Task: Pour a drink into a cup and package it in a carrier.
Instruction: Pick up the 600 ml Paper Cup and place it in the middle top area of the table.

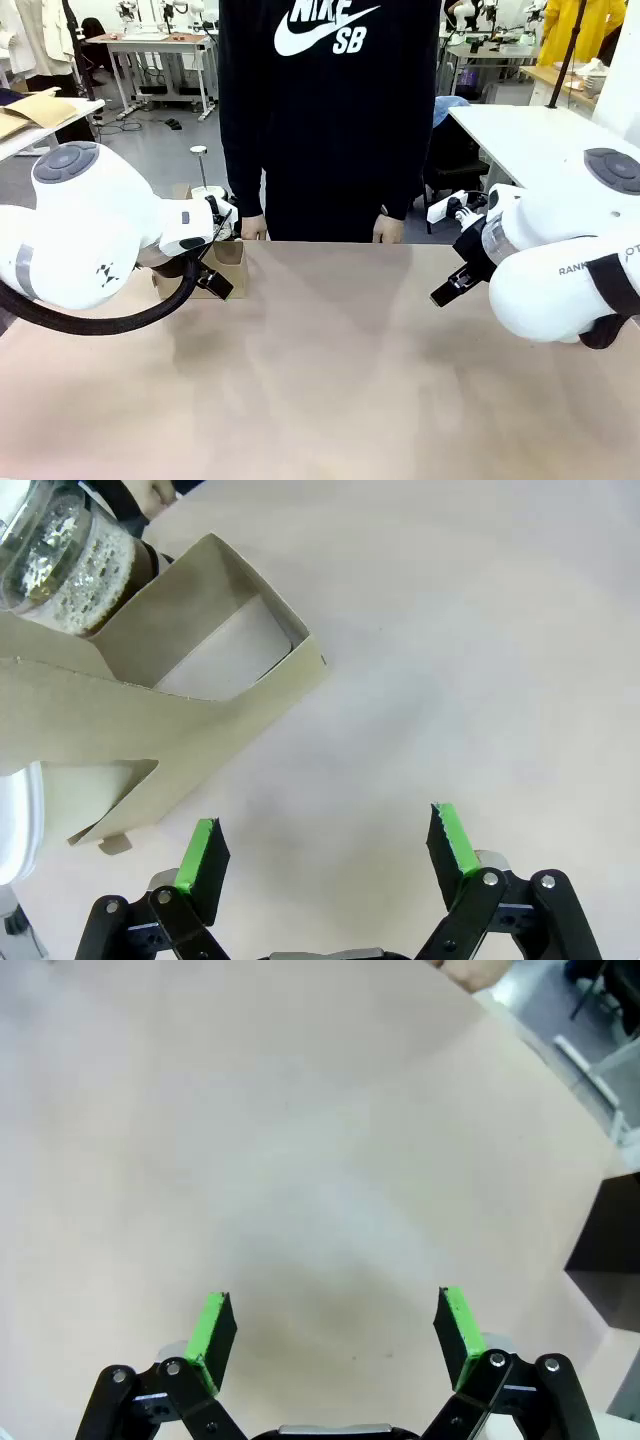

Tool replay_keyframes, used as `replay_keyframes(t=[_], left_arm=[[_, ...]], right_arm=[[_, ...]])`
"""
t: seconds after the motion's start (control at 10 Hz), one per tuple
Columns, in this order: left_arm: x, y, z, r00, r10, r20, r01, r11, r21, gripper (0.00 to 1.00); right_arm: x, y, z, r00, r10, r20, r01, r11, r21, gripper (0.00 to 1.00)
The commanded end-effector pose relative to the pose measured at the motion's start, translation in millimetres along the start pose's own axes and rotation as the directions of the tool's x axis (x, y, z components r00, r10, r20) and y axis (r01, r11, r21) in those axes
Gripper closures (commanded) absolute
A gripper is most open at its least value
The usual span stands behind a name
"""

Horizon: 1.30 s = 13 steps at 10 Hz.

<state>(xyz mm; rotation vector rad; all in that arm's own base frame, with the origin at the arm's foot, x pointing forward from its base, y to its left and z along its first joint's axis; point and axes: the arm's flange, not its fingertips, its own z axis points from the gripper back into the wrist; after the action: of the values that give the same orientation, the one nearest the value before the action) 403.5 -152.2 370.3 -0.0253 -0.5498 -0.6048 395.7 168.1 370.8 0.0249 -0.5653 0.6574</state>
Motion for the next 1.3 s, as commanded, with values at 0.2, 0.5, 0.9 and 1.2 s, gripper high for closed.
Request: replay_keyframes(t=[0.2, 0.5, 0.9, 1.2], left_arm=[[0, 0, 0, 1.000, 0.000, 0.000, 0.000, 1.000, 0.000, 0.00], [0, 0, 0, 1.000, 0.000, 0.000, 0.000, 1.000, 0.000, 0.00], [0, 0, 0, 1.000, 0.000, 0.000, 0.000, 1.000, 0.000, 0.00], [0, 0, 0, 1.000, 0.000, 0.000, 0.000, 1.000, 0.000, 0.00]], right_arm=[[0, 0, 0, 1.000, 0.000, 0.000, 0.000, 1.000, 0.000, 0.00], [0, 0, 0, 1.000, 0.000, 0.000, 0.000, 1.000, 0.000, 0.00], [0, 0, 0, 1.000, 0.001, 0.000, -0.001, 1.000, 0.000, 0.00], [59, -80, 49, 0.999, -0.045, 0.015, 0.044, 0.998, 0.038, 0.00]])
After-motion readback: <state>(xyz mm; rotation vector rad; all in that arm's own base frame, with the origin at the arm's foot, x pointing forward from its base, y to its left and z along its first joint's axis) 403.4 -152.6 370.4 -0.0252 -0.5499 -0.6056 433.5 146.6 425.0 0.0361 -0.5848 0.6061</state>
